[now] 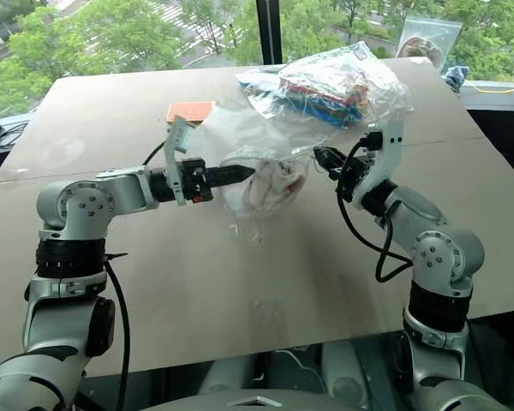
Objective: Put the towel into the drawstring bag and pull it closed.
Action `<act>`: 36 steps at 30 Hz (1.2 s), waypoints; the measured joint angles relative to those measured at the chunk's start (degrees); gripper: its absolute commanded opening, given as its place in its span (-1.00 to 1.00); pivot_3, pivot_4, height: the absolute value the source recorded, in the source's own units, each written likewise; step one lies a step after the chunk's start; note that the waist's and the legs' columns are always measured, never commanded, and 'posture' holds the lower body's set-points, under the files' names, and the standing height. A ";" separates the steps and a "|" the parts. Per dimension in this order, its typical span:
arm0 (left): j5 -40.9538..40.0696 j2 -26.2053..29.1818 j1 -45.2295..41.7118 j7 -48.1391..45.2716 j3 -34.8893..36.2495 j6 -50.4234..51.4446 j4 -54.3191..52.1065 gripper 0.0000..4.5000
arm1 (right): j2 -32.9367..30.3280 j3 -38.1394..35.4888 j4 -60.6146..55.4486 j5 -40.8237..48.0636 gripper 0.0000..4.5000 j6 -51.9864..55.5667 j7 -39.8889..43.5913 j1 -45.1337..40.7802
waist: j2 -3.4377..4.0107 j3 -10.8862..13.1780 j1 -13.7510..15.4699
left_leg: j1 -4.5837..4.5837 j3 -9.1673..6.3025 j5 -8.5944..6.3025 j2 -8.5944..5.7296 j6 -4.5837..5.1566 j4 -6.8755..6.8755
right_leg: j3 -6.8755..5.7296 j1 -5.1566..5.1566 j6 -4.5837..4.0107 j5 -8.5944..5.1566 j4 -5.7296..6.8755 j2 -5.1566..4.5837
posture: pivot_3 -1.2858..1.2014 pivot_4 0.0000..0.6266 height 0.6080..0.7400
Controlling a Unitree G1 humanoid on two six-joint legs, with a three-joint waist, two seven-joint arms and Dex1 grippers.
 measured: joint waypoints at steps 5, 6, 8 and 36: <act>0.38 9.41 11.65 -7.41 0.16 0.09 -1.67 -0.01 | -0.09 0.37 -0.44 1.69 -1.00 0.56 -1.37 0.45 | 0.04 0.02 -0.27 | 0.05 0.05 -0.01 0.07 0.01 -0.05 | 0.05 -0.01 0.00 0.00 0.00 0.06 | 0.03 -0.52 1.00; 1.28 11.26 14.13 -8.98 -0.52 -0.43 -1.89 -0.01 | -0.18 0.34 -0.55 2.02 -1.00 0.56 -1.61 0.57 | 0.04 0.02 -0.05 | 0.04 0.04 -0.01 0.08 0.02 -0.05 | 0.03 -0.01 0.00 -0.01 0.00 0.06 | 0.03 -0.52 1.00; 2.59 12.60 17.60 -11.09 -1.04 -2.46 -3.07 -0.01 | -0.12 0.54 -0.69 2.79 -1.00 0.56 -1.86 0.70 | 0.04 0.02 0.51 | 0.00 -0.02 -0.01 0.09 0.02 -0.04 | -0.05 0.01 0.00 -0.01 -0.05 0.02 | 0.03 -0.52 1.00; 30.09 3.69 22.15 -15.10 -22.94 -34.80 -7.74 -0.76 | -2.18 2.27 -0.98 7.21 -1.00 0.47 -6.02 0.89 | 0.06 0.03 0.38 | 0.00 0.03 -0.02 0.15 0.04 -0.02 | -0.04 0.04 0.00 0.00 -0.06 0.06 | 0.03 -0.52 1.00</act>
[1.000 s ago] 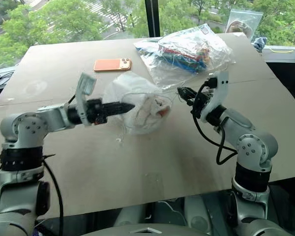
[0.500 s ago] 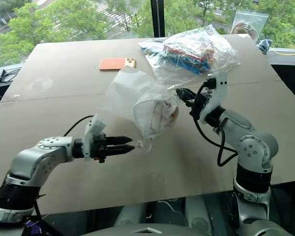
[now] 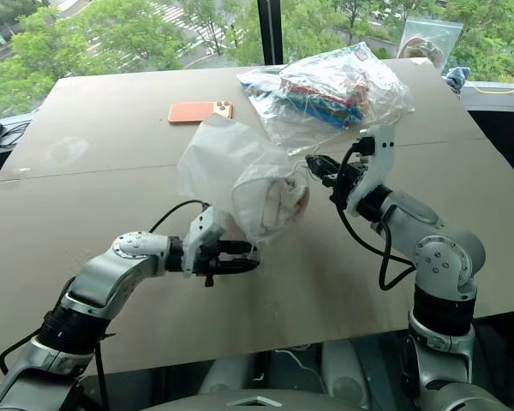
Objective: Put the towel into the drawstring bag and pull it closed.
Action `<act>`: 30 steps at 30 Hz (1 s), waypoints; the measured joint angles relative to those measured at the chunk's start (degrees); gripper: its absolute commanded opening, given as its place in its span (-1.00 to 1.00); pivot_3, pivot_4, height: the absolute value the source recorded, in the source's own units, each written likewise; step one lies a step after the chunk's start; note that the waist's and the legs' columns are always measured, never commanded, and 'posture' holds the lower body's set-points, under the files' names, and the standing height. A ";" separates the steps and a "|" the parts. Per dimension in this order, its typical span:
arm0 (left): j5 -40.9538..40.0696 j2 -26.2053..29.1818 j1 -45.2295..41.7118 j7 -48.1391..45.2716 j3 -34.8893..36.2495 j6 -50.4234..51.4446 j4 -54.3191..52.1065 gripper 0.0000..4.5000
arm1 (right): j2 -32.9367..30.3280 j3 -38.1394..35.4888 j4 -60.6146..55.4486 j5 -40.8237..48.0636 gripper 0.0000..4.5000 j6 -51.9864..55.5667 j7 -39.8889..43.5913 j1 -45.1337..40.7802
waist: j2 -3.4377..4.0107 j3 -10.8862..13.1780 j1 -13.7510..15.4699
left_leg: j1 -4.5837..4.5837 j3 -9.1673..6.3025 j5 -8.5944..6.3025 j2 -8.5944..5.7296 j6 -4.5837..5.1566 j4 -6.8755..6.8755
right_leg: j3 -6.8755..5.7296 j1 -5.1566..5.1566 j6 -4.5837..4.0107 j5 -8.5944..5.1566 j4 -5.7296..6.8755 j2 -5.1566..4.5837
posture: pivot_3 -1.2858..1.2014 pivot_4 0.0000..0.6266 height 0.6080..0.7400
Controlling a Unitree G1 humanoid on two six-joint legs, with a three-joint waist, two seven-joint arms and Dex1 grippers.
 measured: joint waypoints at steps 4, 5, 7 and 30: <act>0.28 -1.11 -0.01 -0.44 0.00 -0.41 0.84 -0.97 | -0.12 0.00 0.00 0.07 -1.00 -0.50 -0.39 0.00 | 0.00 0.00 -0.06 | 0.00 -0.01 0.00 0.01 0.00 0.00 | 0.00 0.00 0.00 0.00 0.00 0.00 | 0.03 -0.52 1.00; 0.28 -1.32 0.01 -0.35 0.24 -0.43 0.98 -0.97 | -0.13 0.00 0.00 0.06 -1.00 -0.78 -0.50 0.00 | 0.00 0.00 -0.06 | 0.00 -0.01 0.00 0.01 0.00 0.00 | 0.00 0.00 0.00 0.00 0.00 0.00 | 0.03 -0.52 1.00; 0.20 -2.00 0.25 0.62 2.21 -0.77 1.90 -0.97 | -0.16 -0.06 -0.04 0.00 -1.00 -1.58 -0.95 0.00 | 0.00 0.00 -0.09 | 0.00 -0.01 0.00 0.02 0.00 0.01 | 0.00 0.00 0.00 0.00 0.01 0.01 | 0.03 -0.52 1.00; 7.70 -7.58 -31.59 42.49 28.79 -21.14 20.65 -0.97 | -24.27 6.40 7.27 -42.45 -1.00 -30.72 -6.07 -14.60 | -0.06 0.01 1.19 | -0.14 0.03 0.01 -0.28 -0.02 0.05 | -0.05 -0.07 0.02 0.02 -0.05 -0.06 | 0.03 -0.52 1.00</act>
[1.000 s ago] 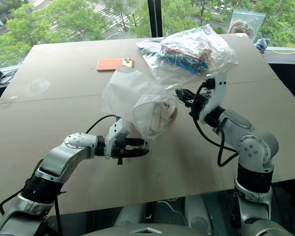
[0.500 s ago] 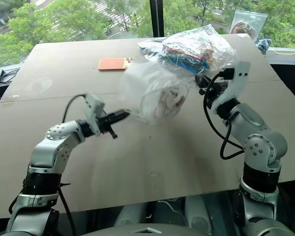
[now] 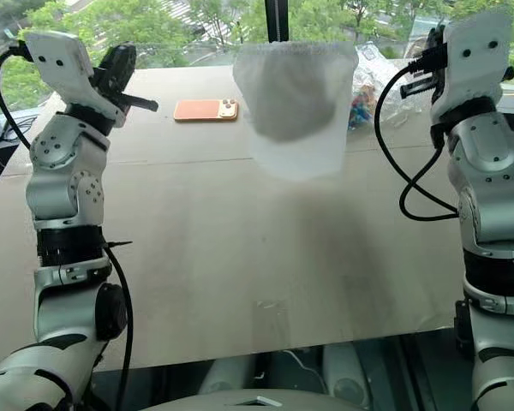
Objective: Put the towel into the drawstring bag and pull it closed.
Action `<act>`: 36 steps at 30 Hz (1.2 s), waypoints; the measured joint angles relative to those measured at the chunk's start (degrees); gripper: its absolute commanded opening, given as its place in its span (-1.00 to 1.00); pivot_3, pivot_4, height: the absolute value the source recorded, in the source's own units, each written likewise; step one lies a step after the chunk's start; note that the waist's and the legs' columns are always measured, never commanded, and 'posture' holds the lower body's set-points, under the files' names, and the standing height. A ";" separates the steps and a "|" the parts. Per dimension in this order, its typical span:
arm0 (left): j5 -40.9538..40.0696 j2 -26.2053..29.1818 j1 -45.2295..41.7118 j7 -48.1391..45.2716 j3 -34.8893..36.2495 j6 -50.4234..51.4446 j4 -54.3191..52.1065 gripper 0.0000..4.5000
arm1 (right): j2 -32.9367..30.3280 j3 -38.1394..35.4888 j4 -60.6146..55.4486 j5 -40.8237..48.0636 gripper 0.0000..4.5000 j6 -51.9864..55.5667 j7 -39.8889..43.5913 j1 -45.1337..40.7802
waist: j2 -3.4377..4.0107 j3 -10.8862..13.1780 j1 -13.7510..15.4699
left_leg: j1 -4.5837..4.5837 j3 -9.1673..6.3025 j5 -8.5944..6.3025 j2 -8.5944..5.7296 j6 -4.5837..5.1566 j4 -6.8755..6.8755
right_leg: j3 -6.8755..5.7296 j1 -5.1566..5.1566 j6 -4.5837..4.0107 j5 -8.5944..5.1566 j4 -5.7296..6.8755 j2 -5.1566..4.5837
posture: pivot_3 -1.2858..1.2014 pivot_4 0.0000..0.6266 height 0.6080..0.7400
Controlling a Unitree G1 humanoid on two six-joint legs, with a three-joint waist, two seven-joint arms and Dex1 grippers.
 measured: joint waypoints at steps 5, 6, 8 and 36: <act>0.05 2.50 -5.85 0.19 0.12 -2.90 5.53 -0.97 | -2.22 -0.38 -0.03 -0.49 -1.00 0.01 2.26 -4.51 | 0.00 0.00 0.02 | 0.01 -0.01 0.00 0.00 0.00 -0.02 | -0.03 0.03 0.00 0.00 -0.04 -0.01 | 0.03 -0.52 1.00; 0.15 2.67 -7.00 0.16 0.10 -3.77 7.16 -0.97 | -2.21 -0.41 -0.12 -0.24 -1.00 0.10 2.92 -4.92 | 0.00 0.00 0.04 | 0.00 -0.01 0.00 0.00 0.01 -0.01 | -0.03 0.03 0.00 0.00 -0.04 -0.02 | 0.03 -0.52 1.00; 0.20 2.97 -8.64 -0.41 0.08 -4.44 9.43 -0.97 | -2.46 -0.45 -0.50 0.05 -1.00 0.01 5.12 -6.03 | 0.00 0.00 0.02 | -0.01 -0.01 0.00 -0.01 0.01 0.00 | -0.04 0.02 0.00 0.00 -0.03 -0.01 | 0.03 -0.52 1.00; 1.46 11.81 -3.32 -5.43 3.27 -11.26 32.92 -0.97 | -13.35 -14.87 11.05 -4.48 -1.00 -3.69 10.56 6.74 | -0.05 0.00 -0.05 | -0.03 0.14 -0.01 0.02 0.02 -0.03 | 0.00 -0.08 0.02 0.00 0.03 -0.10 | 0.03 -0.52 1.00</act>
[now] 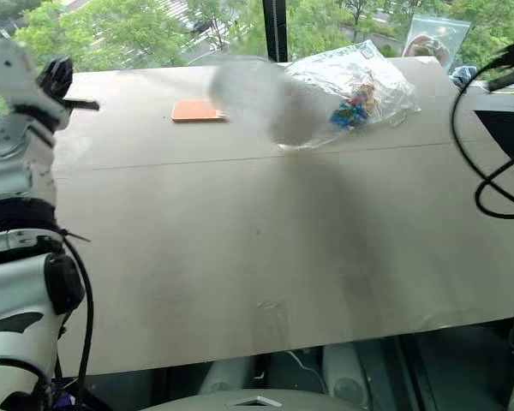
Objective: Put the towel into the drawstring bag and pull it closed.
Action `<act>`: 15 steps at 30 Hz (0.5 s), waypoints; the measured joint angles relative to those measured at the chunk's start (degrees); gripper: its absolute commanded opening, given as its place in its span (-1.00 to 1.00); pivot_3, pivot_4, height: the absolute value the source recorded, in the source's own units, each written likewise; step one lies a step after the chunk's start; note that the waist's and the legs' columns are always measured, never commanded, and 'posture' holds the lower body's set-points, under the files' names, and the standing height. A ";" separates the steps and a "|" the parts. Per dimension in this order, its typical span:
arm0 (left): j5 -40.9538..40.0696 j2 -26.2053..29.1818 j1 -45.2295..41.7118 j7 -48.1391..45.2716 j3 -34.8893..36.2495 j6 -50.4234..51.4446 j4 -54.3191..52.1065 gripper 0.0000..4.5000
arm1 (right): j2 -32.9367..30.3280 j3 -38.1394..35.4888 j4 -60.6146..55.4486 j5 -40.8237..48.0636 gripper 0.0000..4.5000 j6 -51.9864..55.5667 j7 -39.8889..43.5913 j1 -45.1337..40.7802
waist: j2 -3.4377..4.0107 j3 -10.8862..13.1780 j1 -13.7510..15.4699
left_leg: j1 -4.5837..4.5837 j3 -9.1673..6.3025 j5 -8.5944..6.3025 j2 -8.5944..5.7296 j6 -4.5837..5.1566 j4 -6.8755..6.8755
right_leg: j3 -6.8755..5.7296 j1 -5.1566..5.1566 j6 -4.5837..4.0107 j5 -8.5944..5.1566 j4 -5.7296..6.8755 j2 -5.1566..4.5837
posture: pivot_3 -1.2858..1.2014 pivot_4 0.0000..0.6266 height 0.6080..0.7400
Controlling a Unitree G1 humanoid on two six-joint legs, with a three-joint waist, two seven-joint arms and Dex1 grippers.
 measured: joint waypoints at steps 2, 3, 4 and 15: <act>-3.28 -3.12 2.65 -5.09 -0.15 1.95 -4.44 -0.97 | 2.17 -0.36 -3.30 5.09 -1.00 1.64 3.89 -0.67 | -0.05 -0.03 0.17 | 0.06 -0.09 0.00 0.12 0.01 0.06 | -0.26 0.25 -0.01 0.00 -0.03 0.07 | 0.03 -0.52 1.00; -4.95 -5.05 4.71 -7.93 -0.93 3.32 -8.24 -0.97 | 3.59 0.54 -6.29 8.58 -1.00 3.07 6.88 0.49 | -0.07 -0.04 0.22 | 0.13 -0.15 -0.01 0.19 0.01 0.11 | -0.32 0.38 -0.02 0.00 -0.02 0.07 | 0.03 -0.52 1.00; -5.85 -6.21 5.74 -9.53 -1.54 4.08 -9.91 -0.97 | 4.52 1.89 -8.08 10.70 -1.00 3.92 8.73 1.57 | -0.08 -0.04 0.20 | 0.15 -0.16 -0.01 0.22 0.01 0.16 | -0.32 0.43 -0.02 0.00 0.01 0.09 | 0.03 -0.52 1.00; -17.77 -11.51 38.29 -15.64 -12.69 28.63 -54.50 -1.00 | 15.12 16.57 -23.92 19.30 -0.11 11.50 13.58 20.63 | 0.06 -0.05 -0.55 | 0.17 -0.17 -0.15 0.22 0.22 0.27 | 0.01 0.28 0.05 -0.06 0.07 0.08 | 0.03 -0.52 1.00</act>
